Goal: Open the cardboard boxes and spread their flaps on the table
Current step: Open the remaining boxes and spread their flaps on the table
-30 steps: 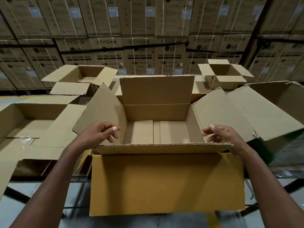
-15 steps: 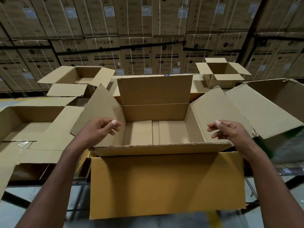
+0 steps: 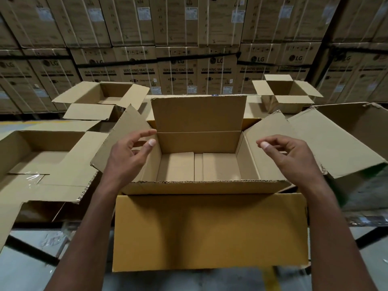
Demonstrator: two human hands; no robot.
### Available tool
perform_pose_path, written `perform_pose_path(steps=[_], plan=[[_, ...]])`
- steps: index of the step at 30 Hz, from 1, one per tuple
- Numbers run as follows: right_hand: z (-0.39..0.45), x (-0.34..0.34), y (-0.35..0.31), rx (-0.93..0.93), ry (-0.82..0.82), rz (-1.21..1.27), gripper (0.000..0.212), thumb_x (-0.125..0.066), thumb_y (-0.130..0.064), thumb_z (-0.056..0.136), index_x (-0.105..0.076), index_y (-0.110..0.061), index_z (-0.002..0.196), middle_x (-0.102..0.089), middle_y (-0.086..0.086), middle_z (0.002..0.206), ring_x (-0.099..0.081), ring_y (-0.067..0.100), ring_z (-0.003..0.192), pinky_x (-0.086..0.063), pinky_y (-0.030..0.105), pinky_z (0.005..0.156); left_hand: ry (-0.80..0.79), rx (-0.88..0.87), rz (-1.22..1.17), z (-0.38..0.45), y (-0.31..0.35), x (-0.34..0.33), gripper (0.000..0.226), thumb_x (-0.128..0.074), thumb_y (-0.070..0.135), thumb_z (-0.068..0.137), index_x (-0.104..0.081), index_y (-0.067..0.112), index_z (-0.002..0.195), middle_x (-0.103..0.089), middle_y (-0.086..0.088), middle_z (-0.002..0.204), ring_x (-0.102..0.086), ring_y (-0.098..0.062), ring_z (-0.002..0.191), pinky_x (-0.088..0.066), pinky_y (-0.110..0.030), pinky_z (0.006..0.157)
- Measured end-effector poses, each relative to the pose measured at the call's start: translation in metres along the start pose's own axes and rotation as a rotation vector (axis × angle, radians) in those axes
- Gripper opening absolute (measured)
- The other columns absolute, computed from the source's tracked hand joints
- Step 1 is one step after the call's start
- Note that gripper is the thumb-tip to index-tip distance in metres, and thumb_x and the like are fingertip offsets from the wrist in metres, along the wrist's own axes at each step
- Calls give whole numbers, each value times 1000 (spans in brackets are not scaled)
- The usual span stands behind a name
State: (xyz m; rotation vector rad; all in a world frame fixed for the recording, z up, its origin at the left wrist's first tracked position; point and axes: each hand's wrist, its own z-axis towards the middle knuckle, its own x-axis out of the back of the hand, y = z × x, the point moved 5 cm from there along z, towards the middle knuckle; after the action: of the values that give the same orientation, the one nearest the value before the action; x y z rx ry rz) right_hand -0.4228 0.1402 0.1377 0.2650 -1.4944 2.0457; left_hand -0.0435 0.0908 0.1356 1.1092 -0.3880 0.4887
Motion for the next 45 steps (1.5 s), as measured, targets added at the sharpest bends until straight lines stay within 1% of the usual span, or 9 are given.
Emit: perform_pose_path(steps=[6, 11, 16, 22, 24, 30, 36, 41, 45], plan=[[-4, -37, -47, 134, -28, 113, 16, -64, -24, 97, -75, -25, 109, -71, -16, 105, -63, -6, 99, -51, 8, 76, 190, 42, -79, -45, 5, 34, 26, -59, 32, 101, -65, 36, 126, -69, 2, 122, -66, -8, 106, -50, -5, 70], [-13, -82, -82, 226, -106, 261, 16, -63, -20, 98, -74, -22, 110, -72, -11, 108, -65, 0, 105, -54, 15, 85, 306, 161, -93, -102, -11, 69, 24, -59, 30, 101, -67, 36, 123, -71, 1, 119, -68, -10, 102, -53, -10, 69], [-46, -143, -120, 240, -174, 463, 15, -64, -14, 97, -75, -22, 105, -75, -5, 102, -70, 15, 98, -59, 36, 86, 432, 294, -133, -171, -46, 114, 24, -61, 26, 101, -71, 30, 122, -74, 4, 112, -72, -15, 103, -58, -36, 88], [-101, -213, -170, 214, -287, 542, 18, -61, -14, 98, -72, -17, 112, -72, -6, 107, -68, 12, 103, -58, 26, 82, 600, 397, -188, -239, -82, 174, 22, -61, 23, 101, -73, 25, 119, -75, 5, 107, -73, -16, 98, -60, -27, 75], [-120, -243, -188, 180, -304, 597, 18, -60, -13, 99, -72, -15, 112, -72, -4, 107, -68, 12, 102, -57, 23, 81, 632, 443, -196, -260, -103, 197, 21, -61, 25, 101, -74, 28, 117, -76, 7, 101, -73, -17, 96, -61, -30, 75], [-177, -358, -228, 59, -404, 612, 18, -62, -14, 97, -74, -24, 107, -74, -8, 105, -69, 14, 99, -58, 30, 82, 645, 551, -246, -306, -163, 273, 20, -61, 23, 101, -73, 29, 115, -75, 7, 109, -74, -18, 95, -60, -37, 83], [-211, -456, -246, -11, -490, 499, 20, -65, -16, 96, -74, -32, 104, -71, -21, 101, -66, 1, 95, -60, 31, 81, 567, 593, -247, -314, -216, 325, 23, -63, 24, 100, -71, 33, 119, -73, 8, 116, -73, -16, 97, -61, -37, 86], [-198, -516, -246, -37, -491, 393, 19, -66, -18, 96, -74, -32, 106, -71, -17, 105, -65, -1, 100, -60, 35, 87, 534, 604, -247, -294, -260, 354, 22, -63, 24, 100, -71, 37, 116, -73, 11, 113, -73, -13, 95, -58, -48, 91], [-174, -563, -246, -81, -453, 361, 19, -66, -17, 96, -75, -34, 100, -70, -19, 98, -64, -4, 91, -59, 29, 78, 458, 580, -218, -258, -300, 374, 21, -63, 32, 99, -70, 43, 116, -72, 18, 115, -72, -13, 98, -58, -47, 91]])
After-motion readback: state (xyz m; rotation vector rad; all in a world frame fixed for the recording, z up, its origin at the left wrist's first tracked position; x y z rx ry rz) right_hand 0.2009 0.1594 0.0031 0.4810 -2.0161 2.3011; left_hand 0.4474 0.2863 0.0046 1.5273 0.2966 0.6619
